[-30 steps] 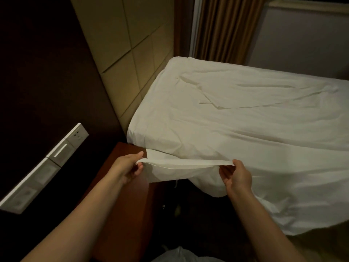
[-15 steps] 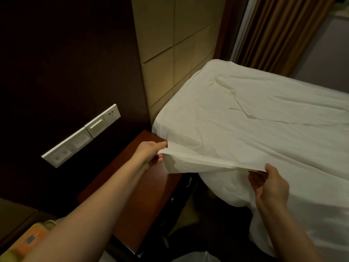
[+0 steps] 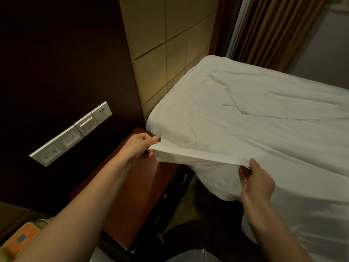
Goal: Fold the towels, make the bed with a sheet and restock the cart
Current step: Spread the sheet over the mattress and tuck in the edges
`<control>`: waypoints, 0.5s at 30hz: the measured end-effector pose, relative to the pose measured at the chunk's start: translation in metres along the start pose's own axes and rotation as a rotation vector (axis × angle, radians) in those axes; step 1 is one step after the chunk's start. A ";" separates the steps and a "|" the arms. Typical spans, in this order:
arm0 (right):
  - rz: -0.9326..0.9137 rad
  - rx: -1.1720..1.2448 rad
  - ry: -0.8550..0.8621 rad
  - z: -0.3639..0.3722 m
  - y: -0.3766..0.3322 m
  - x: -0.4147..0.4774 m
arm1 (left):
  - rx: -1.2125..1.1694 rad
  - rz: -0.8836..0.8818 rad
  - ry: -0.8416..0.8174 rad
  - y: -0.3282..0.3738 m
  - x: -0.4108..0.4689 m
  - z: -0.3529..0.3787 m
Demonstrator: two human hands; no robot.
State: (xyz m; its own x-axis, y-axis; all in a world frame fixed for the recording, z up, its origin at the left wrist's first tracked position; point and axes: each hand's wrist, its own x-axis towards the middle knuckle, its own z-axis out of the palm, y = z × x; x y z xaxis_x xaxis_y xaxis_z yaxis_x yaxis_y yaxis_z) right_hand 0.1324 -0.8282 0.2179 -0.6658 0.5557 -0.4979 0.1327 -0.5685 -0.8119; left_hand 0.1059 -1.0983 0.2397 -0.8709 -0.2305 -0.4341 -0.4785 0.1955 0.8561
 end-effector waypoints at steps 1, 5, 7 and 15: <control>0.016 0.011 0.010 -0.002 0.000 0.001 | 0.000 0.009 -0.001 0.001 0.000 0.001; 0.039 0.012 0.025 -0.008 0.004 0.003 | -0.024 0.024 0.007 0.001 0.001 0.004; 0.040 0.011 0.027 -0.009 0.004 0.004 | -0.030 0.022 0.017 0.000 0.002 0.006; 0.041 0.028 0.010 -0.010 0.005 0.009 | -0.068 0.019 0.055 0.005 0.007 0.011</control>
State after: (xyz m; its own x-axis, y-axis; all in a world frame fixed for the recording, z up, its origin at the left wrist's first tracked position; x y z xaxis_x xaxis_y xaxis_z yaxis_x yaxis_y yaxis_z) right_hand 0.1337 -0.8198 0.2065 -0.6528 0.5377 -0.5336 0.1392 -0.6073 -0.7822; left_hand 0.0962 -1.0889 0.2376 -0.8715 -0.2796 -0.4028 -0.4512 0.1359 0.8820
